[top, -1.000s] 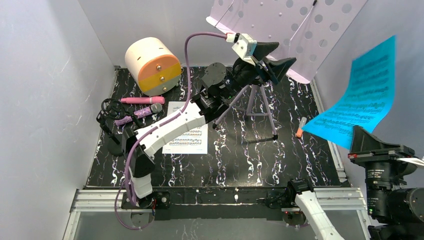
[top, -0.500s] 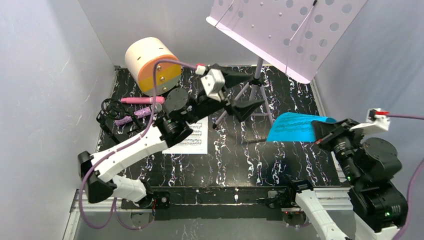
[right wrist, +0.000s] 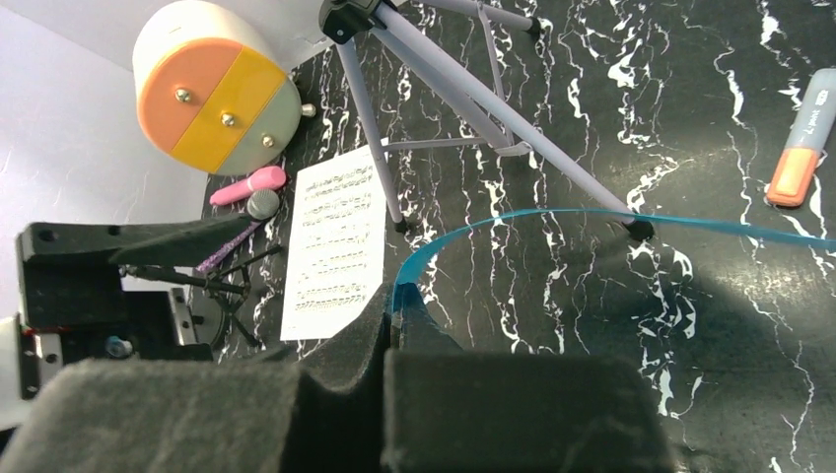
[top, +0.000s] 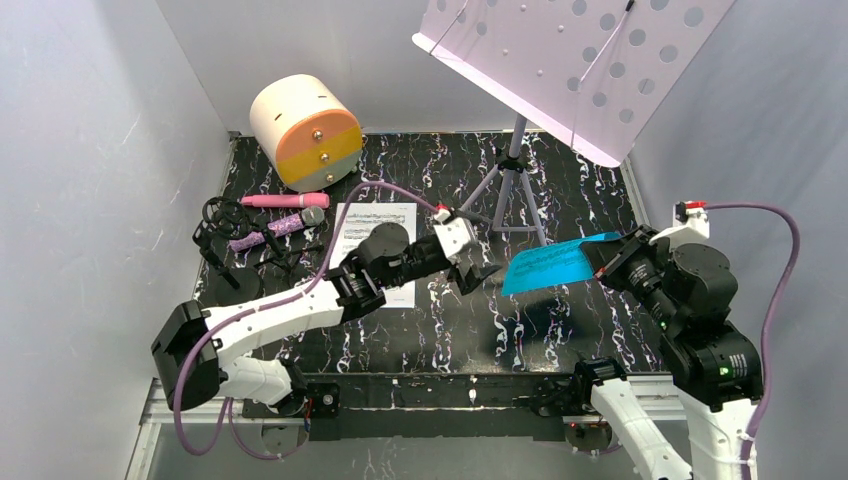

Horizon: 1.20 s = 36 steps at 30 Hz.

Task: Pack up the instrument practice props
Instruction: Pick up the sheet music from the music stand.

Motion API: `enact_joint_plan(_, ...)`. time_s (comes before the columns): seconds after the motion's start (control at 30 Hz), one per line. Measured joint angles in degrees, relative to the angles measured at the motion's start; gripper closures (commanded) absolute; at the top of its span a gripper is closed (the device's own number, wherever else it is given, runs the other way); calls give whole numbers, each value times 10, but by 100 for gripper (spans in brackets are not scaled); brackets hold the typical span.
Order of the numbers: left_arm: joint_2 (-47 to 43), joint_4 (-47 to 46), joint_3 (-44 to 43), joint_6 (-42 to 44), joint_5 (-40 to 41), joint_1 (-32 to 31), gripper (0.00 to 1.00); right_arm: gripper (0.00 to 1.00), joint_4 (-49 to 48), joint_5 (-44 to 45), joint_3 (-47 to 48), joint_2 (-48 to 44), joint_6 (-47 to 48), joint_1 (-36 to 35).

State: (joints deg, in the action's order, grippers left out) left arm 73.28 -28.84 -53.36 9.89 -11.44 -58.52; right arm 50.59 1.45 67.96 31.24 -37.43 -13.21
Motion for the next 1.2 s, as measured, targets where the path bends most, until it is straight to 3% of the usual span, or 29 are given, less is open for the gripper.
enact_joint_plan(0.43,54,-132,51,172,49,-126,10,99,-42,-26,-39,17,-13,0)
enact_joint_plan(0.93,229,-311,27,341,213,-206,27,99,-45,-30,-53,3,-27,0)
enact_joint_plan(1.2,270,-379,-12,390,283,-210,39,99,-45,-30,-60,0,-29,0)
